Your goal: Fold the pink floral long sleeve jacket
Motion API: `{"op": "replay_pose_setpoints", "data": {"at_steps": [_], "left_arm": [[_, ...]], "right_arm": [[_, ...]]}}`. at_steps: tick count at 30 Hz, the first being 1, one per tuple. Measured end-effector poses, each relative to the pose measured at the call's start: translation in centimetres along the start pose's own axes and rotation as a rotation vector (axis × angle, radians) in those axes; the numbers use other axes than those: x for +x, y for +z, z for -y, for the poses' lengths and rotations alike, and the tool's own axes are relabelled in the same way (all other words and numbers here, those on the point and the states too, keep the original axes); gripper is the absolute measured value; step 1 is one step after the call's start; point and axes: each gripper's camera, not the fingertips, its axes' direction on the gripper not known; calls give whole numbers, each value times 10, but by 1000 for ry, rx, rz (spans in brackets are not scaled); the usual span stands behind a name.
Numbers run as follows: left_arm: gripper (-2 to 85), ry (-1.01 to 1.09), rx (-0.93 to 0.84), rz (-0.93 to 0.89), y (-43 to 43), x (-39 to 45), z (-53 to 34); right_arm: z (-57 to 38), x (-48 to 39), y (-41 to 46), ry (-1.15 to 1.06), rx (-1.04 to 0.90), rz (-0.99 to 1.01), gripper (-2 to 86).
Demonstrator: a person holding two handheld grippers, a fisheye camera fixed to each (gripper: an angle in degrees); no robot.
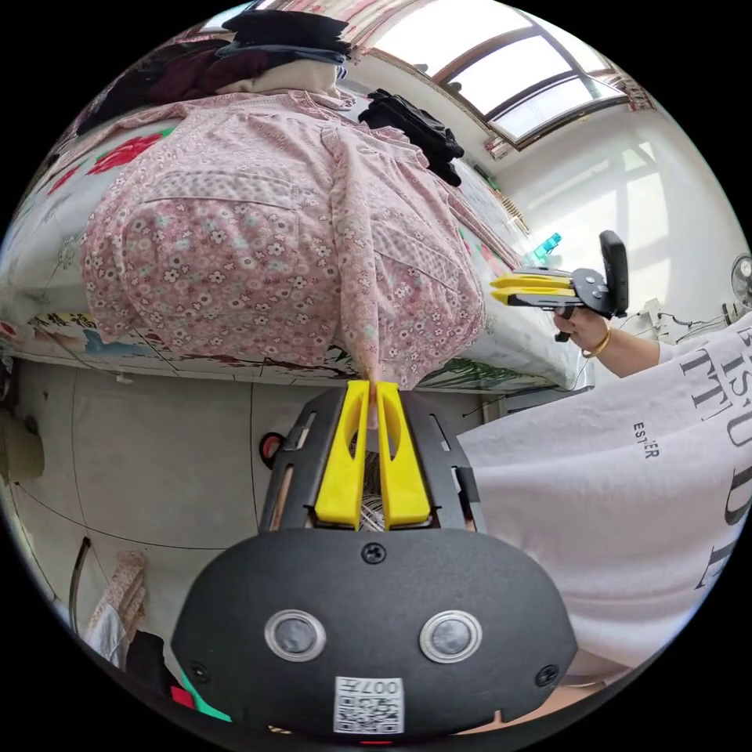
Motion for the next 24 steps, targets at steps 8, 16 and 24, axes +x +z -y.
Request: {"op": "replay_pose_setpoints", "data": {"at_steps": [8, 16, 24], "left_arm": [[-8, 26, 37, -45, -12, 6, -2], [-8, 11, 31, -53, -3, -6, 1], [-9, -44, 42, -15, -24, -28, 2]], "right_arm": [[-3, 17, -11, 1, 8, -40, -1], [-9, 37, -17, 88, 53, 16, 6], [35, 17, 26, -64, -20, 2, 0]]}}
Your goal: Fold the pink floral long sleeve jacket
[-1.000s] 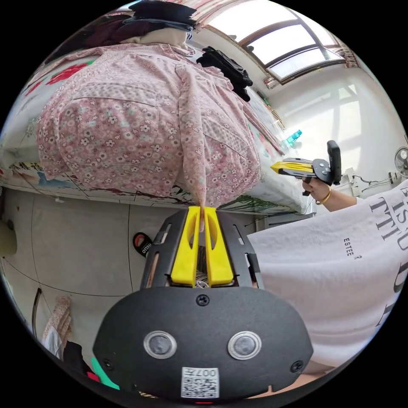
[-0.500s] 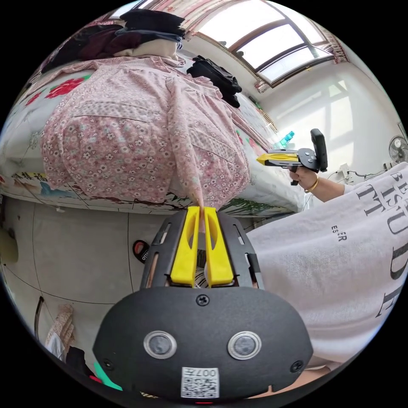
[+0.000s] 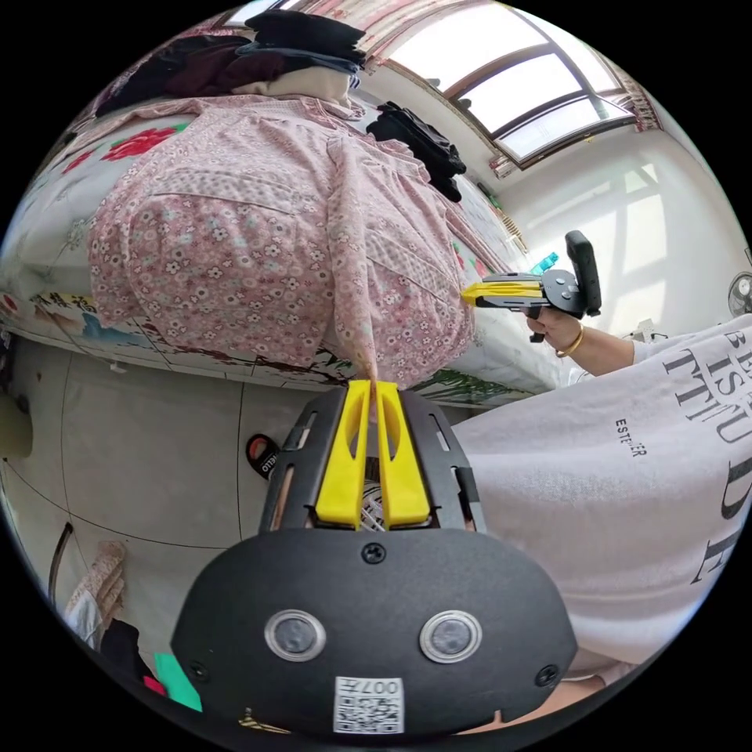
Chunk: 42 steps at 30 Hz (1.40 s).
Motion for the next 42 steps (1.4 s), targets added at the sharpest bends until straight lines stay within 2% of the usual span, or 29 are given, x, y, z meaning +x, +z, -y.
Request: {"op": "replay_pose_setpoints", "data": {"at_steps": [7, 12, 17, 22, 28, 32, 37, 42], "left_arm": [[-9, 22, 41, -63, -19, -3, -5], [-6, 32, -17, -58, -4, -7, -1], [19, -28, 18, -35, -14, -30, -7], [40, -146, 42, -2, -13, -92, -8], [54, -129, -12, -59, 21, -133, 40], [53, -107, -36, -57, 32, -136, 62], [46, -117, -33, -103, 30, -147, 64], [41, -105, -25, -107, 13, -154, 56]], "right_arm": [[-43, 21, -39, 93, 116, 41, -3], [-76, 41, -3, 146, -15, 62, -3], [-83, 52, -2, 119, -123, 57, -2], [-61, 59, -41, 52, 6, -21, 2], [80, 68, -53, -83, 130, -30, 25], [163, 42, -38, -227, 108, 97, 34], [168, -47, 8, -509, -1, 202, 37], [132, -127, 48, -883, -155, 126, 34]]}}
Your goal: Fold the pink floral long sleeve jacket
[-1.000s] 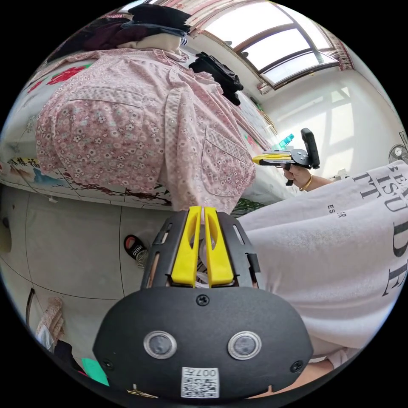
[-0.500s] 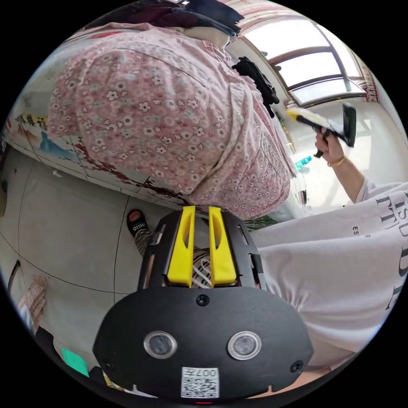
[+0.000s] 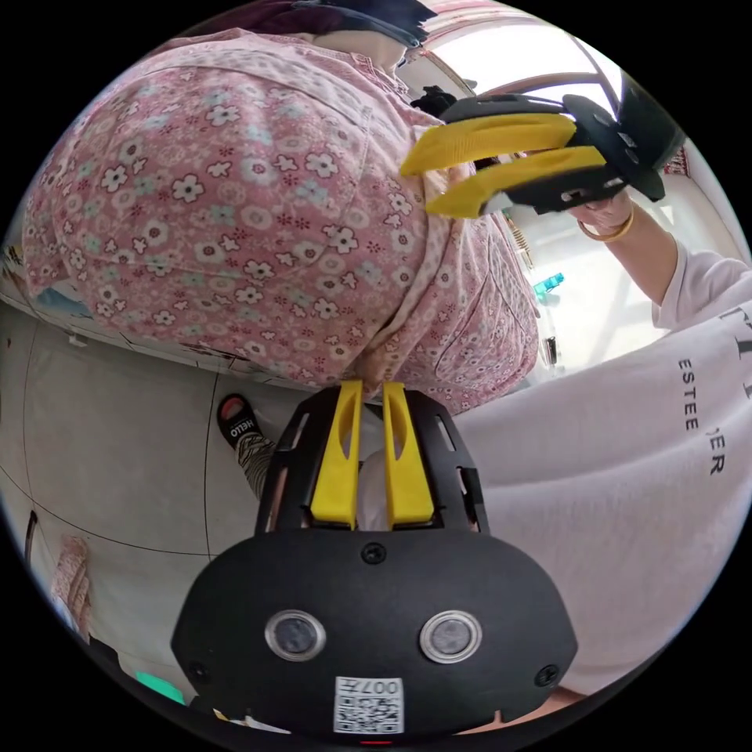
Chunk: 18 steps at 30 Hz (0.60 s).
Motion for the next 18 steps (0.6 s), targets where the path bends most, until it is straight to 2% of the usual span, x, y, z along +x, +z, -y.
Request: {"op": "replay_pose_setpoints", "data": {"at_steps": [6, 9, 16, 18], "left_arm": [[38, -25, 33, -18, -15, -4, -11], [38, -20, 43, -28, -15, 2, -17], [38, 4, 61, -50, -8, 23, -27], [38, -1, 69, -53, -8, 25, -31]], "right_arm": [[7, -60, 10, -278, -84, -58, 16], [1, -82, 26, -347, -157, -104, 12], [19, -107, 23, -394, -135, -142, 16], [22, -114, 43, -437, -233, -156, 9]]}}
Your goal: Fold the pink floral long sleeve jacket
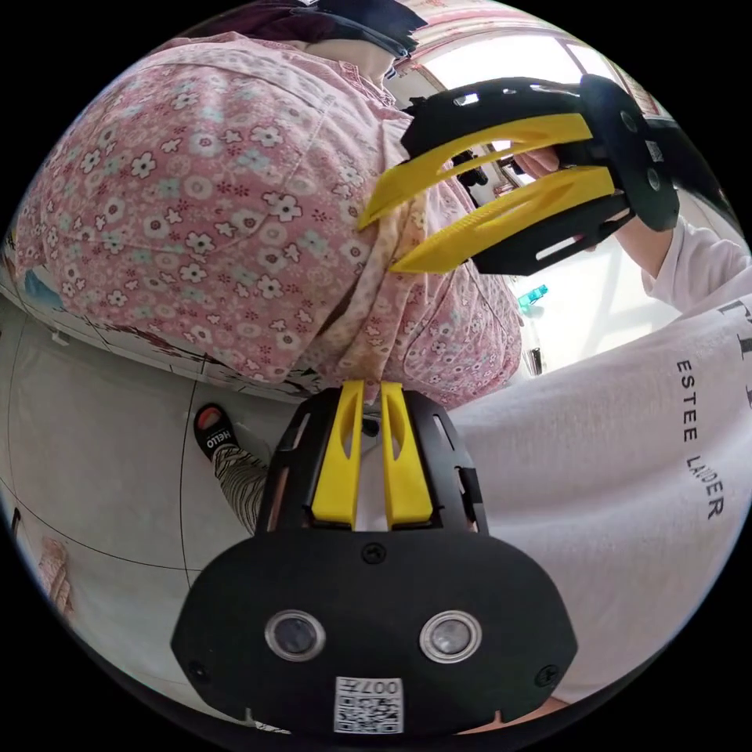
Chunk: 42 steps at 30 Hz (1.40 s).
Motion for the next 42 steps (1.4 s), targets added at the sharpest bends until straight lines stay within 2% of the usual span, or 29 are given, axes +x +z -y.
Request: {"op": "replay_pose_setpoints", "data": {"at_steps": [8, 11, 15, 19, 24, 29, 34, 39, 42], "left_arm": [[43, 3, 29, 32, -13, 11, -34], [48, 45, 114, 149, -59, 30, -54], [79, 202, 222, 250, -122, 64, -55], [124, 423, 181, 162, -109, 76, -20], [84, 519, -20, 53, -57, 74, 4], [34, 403, 29, -27, -64, 54, -16], [24, 257, 12, 76, -53, 17, -21], [-4, 118, -98, 145, -17, -30, -16], [-7, 110, -76, 160, -13, -37, -16]], "right_arm": [[-13, -18, -20, -1, 59, -20, -2], [-20, -17, -36, 27, 104, -35, -3], [-27, -9, -50, 53, 151, -23, -3], [-31, 1, -58, 78, 183, -9, -3], [-41, 19, -73, 108, 211, 21, -3], [-47, 39, -72, 160, 244, 58, -3], [-34, 63, -53, 244, 240, 49, -3], [-46, 105, -42, 462, 314, 192, -1], [-81, 123, -53, 625, 392, 200, 1]]}}
